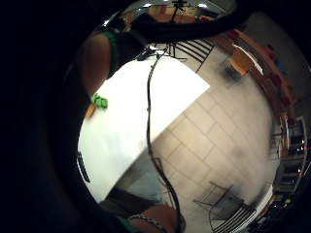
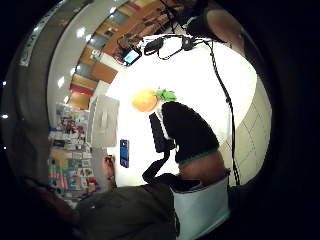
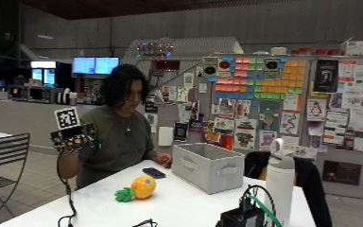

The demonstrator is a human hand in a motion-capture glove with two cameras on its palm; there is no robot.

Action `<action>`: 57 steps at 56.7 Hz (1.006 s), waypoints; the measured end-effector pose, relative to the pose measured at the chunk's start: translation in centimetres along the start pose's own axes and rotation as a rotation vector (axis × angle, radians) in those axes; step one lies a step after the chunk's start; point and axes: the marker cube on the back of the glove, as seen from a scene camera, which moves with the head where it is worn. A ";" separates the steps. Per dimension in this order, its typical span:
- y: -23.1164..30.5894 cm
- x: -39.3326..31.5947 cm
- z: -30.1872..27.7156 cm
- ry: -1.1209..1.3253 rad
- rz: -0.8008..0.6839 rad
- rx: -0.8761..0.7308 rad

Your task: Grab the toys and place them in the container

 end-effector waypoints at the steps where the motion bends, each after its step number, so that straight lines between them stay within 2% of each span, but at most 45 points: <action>1: 0.3 0.0 -0.1 -0.001 0.000 -0.021; 5: 1.6 0.2 -0.9 -0.012 -0.042 -0.181; 8: 1.9 0.4 -1.0 -0.018 -0.062 -0.231; 12: 0.7 0.1 -0.1 -0.020 -0.037 -0.120; 18: 1.1 0.1 0.2 -0.033 -0.100 -0.168; 24: -1.4 -1.0 1.7 -0.061 -0.047 0.012; 28: -0.7 -1.6 1.9 -0.072 -0.090 -0.036; 32: -0.4 -2.9 2.7 -0.087 -0.071 -0.101; 41: -1.5 -7.4 6.2 -0.149 -0.022 -0.102; 50: -2.1 -11.6 10.8 -0.238 -0.143 -0.176; 57: -1.8 -15.7 15.1 -0.223 -0.164 -0.303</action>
